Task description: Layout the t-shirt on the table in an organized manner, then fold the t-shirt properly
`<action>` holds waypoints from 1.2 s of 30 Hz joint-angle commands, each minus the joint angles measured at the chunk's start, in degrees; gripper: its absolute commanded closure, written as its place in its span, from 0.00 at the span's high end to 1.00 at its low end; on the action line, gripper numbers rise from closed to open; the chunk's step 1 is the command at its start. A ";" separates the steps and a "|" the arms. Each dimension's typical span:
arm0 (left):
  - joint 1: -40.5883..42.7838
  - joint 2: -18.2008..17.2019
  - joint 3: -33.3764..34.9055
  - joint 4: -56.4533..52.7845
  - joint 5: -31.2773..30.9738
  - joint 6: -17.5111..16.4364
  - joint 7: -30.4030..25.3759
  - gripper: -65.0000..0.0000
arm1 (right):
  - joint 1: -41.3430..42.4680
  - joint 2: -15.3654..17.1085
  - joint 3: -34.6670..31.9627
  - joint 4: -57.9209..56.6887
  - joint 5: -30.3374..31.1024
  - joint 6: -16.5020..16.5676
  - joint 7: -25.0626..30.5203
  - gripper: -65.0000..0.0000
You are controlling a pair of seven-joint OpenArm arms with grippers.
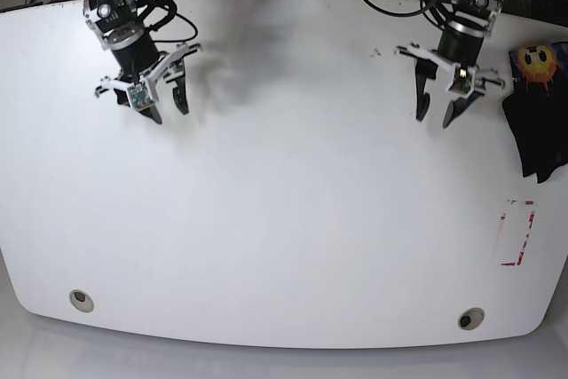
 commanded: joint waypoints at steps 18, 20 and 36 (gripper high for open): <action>31.44 2.49 5.30 4.80 -0.88 -0.01 -2.15 0.38 | -22.37 1.25 2.26 2.30 11.85 -0.38 2.24 0.41; 33.02 2.49 5.04 4.89 -0.88 -0.01 -2.15 0.38 | -25.27 1.25 2.26 2.30 13.00 -0.38 4.18 0.41; 40.23 0.47 5.04 -2.41 -0.88 -0.01 -2.06 0.38 | -41.53 -0.86 1.91 1.42 13.26 -0.38 8.84 0.41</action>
